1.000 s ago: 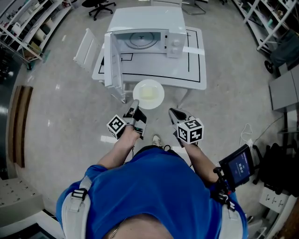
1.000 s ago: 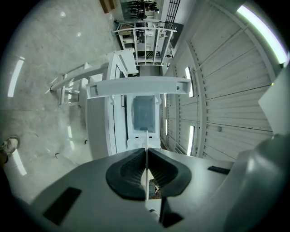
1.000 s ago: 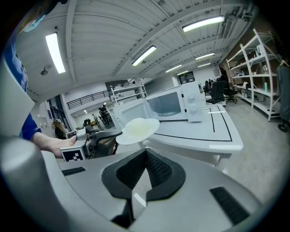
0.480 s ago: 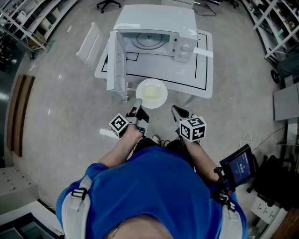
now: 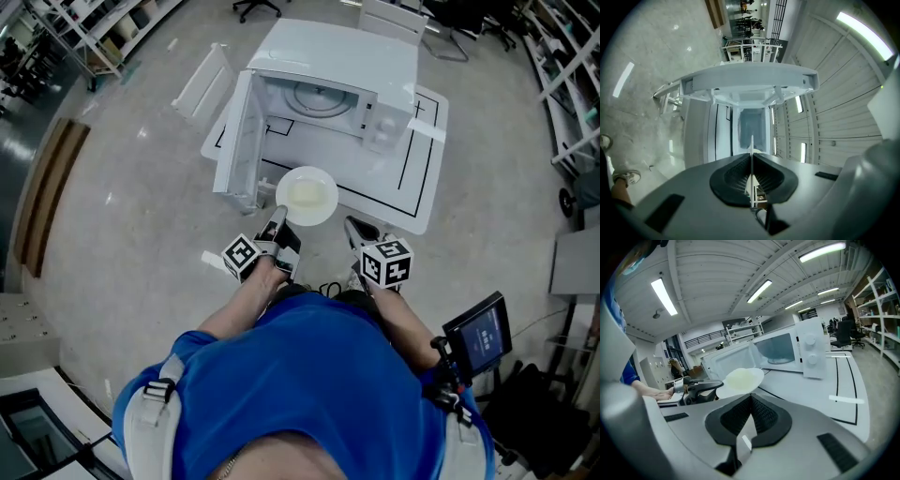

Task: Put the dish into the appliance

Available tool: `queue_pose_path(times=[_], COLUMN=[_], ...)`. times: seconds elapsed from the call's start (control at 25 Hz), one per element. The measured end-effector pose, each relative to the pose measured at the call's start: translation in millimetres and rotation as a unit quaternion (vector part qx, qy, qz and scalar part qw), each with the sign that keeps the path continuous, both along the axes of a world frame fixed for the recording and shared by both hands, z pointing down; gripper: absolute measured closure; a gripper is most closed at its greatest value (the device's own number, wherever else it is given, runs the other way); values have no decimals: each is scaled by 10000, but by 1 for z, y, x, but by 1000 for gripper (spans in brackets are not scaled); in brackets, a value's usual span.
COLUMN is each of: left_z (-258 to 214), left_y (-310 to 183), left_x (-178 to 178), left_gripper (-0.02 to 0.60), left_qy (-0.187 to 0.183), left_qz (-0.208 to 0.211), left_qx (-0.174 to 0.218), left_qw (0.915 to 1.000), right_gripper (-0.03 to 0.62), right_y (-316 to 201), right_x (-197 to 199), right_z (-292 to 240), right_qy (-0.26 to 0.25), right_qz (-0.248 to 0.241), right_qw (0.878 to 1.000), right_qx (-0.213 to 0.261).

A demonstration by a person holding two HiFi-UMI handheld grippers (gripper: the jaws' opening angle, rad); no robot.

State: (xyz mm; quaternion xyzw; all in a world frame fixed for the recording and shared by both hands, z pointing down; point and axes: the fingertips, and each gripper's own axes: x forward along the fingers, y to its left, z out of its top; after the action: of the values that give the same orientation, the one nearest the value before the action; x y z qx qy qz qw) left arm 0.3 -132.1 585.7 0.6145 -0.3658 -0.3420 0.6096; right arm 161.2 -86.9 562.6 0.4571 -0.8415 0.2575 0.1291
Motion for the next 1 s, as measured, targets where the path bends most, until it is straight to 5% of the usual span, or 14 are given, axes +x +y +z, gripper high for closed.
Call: queue_pose_path(times=[1.0], left_z=[-6], left_y=[-65], left_x=[52], left_gripper=[563], left_qy=[-221], left_qz=[-1537], left_qx=[65], left_qw=[9879], right_gripper=[594], right_y=[-78], right_x=[75], right_z=[3], right_qy=[-184], right_qz=[-1270], right_qw=[9917], right_qx=[14])
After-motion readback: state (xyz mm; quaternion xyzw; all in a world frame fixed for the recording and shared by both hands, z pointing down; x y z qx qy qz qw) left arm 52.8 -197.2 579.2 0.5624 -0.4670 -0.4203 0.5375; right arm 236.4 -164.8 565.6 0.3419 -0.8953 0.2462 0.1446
